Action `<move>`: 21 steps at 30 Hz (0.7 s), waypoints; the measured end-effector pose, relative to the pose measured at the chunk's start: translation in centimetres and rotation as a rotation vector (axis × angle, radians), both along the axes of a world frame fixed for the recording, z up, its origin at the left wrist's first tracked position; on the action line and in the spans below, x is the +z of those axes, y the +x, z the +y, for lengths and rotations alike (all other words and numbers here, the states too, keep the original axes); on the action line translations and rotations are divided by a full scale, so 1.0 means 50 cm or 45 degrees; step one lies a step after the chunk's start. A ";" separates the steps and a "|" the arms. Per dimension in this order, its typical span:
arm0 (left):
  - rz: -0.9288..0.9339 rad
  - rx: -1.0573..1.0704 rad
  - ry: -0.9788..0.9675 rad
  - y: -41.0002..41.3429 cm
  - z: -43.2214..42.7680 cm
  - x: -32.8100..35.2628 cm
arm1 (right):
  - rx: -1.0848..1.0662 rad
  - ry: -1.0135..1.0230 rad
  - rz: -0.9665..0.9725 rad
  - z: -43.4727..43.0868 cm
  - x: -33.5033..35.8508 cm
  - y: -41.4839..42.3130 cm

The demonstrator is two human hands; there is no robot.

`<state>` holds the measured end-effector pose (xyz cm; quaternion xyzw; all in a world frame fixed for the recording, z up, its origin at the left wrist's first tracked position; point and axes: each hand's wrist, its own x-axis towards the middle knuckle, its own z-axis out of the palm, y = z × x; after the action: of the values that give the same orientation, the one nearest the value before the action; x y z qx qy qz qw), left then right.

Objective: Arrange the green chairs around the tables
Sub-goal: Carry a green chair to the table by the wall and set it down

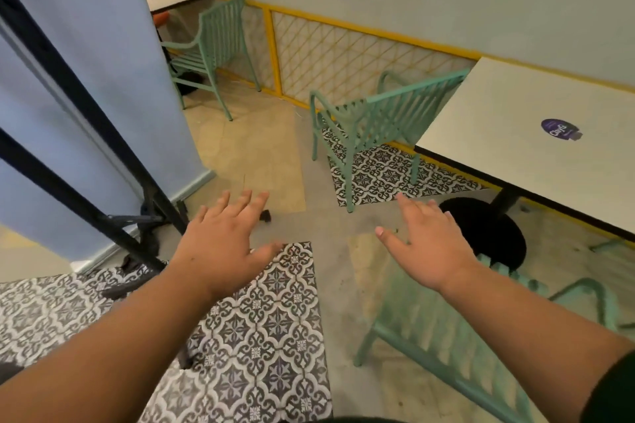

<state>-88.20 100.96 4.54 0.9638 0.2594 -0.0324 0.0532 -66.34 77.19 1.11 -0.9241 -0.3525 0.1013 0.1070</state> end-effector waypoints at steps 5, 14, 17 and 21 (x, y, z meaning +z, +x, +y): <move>-0.008 -0.138 0.041 0.070 0.135 0.037 | -0.156 0.087 -0.023 0.073 0.031 0.032; -0.059 -0.196 0.014 0.298 0.319 0.042 | -0.299 0.038 -0.010 0.196 0.015 0.227; -0.056 -0.155 -0.010 0.350 0.388 0.033 | -0.276 0.014 0.033 0.270 0.002 0.287; -0.035 -0.115 -0.039 0.407 0.474 0.015 | -0.210 0.010 -0.003 0.361 0.007 0.362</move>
<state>-67.83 124.68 5.29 0.9739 0.2145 -0.0254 0.0699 -48.26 95.26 1.46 -0.9497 -0.2759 0.0899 0.1181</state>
